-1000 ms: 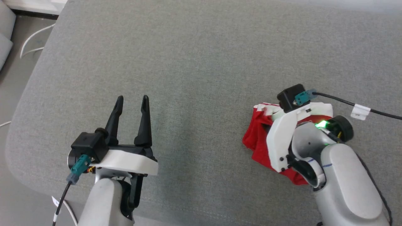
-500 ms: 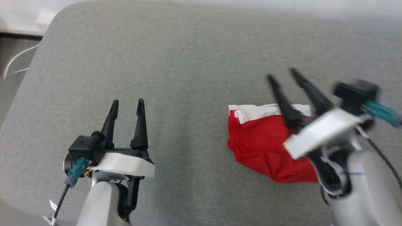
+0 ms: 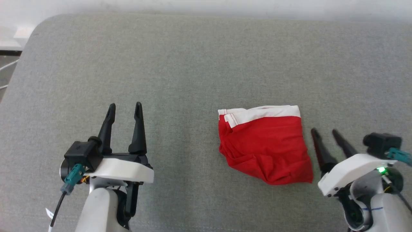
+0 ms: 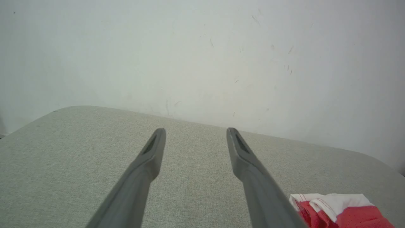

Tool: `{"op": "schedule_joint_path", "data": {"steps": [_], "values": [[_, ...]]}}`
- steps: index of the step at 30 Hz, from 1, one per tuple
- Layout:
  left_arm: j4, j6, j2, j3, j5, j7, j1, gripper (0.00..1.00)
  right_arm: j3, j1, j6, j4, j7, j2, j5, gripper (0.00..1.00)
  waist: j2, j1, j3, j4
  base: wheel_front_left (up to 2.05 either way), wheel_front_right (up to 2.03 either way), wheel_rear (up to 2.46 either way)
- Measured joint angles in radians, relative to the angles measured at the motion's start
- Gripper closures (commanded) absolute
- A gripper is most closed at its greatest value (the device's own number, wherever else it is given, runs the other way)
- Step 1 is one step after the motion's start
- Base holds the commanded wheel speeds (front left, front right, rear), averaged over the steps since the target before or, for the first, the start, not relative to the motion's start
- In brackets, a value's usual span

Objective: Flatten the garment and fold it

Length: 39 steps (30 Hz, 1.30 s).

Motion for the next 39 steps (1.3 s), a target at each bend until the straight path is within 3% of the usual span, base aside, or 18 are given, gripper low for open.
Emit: {"op": "schedule_joint_path", "data": {"steps": [11,12,13,14,15,19,22,26,31,35,39], "values": [[0.005,-0.001,0.0,-0.01,-0.001,0.0,0.0,0.0,0.067,-0.073,0.0,0.198,0.193,0.001,0.073,0.0,0.0,0.0,0.02,0.041,0.0,0.0,0.0],[0.006,-0.001,0.0,-0.012,-0.001,0.0,0.0,0.0,0.068,-0.082,0.0,0.206,0.21,0.0,0.07,0.24,0.0001,0.0,0.02,0.044,0.0,0.0,0.0],[0.006,-0.001,0.0,-0.015,-0.001,0.0,0.0,0.0,0.067,-0.092,0.0,0.212,0.225,-0.002,0.065,0.57,0.0001,0.0,0.02,0.046,0.0,0.0,0.0],[0.006,-0.001,0.0,-0.018,-0.001,0.0,0.0,0.0,0.069,-0.099,0.0,0.216,0.235,-0.003,0.059,0.84,0.0,0.0,0.019,0.049,0.0,0.0,0.0],[0.007,0.0,0.0,-0.02,-0.001,0.0,0.0,0.0,0.069,-0.104,0.0,0.218,0.244,-0.003,0.059,1.0,0.0,0.0,0.018,0.05,0.0,0.0,0.0],[0.007,0.002,0.0,-0.02,-0.001,0.0,0.001,0.0,0.096,-0.107,0.0,0.212,0.281,-0.003,0.033,1.0,0.0,0.0,0.012,0.042,0.0,0.0,0.0],[0.005,0.003,-0.001,-0.009,0.005,0.0,0.006,0.0,0.159,-0.123,0.0,0.187,0.305,-0.021,-0.077,1.0,0.0,0.0,0.01,0.02,0.0,0.0,0.0],[-0.005,-0.001,0.0,0.015,0.026,0.0,0.011,0.0,0.291,-0.187,0.001,0.165,0.323,-0.101,-0.196,1.0,0.0,0.0001,0.012,-0.031,0.0,0.0,0.0],[-0.02,-0.011,-0.001,0.02,0.038,0.0,0.003,0.0,0.391,-0.311,0.002,0.176,0.289,-0.216,-0.257,1.0,0.0,0.0001,0.022,-0.117,0.0,0.0,0.0],[-0.035,-0.02,-0.001,0.015,0.063,0.0,-0.027,0.0,0.391,-0.388,0.002,0.228,0.251,-0.292,-0.293,1.0,0.0,0.0001,0.04,-0.189,0.0,0.0,0.0],[-0.051,-0.028,0.006,0.014,0.085,0.0,-0.062,0.0,0.348,-0.459,0.002,0.298,0.21,-0.322,-0.308,1.0,0.0,0.0001,0.071,-0.261,0.0,0.0,0.0]]}}
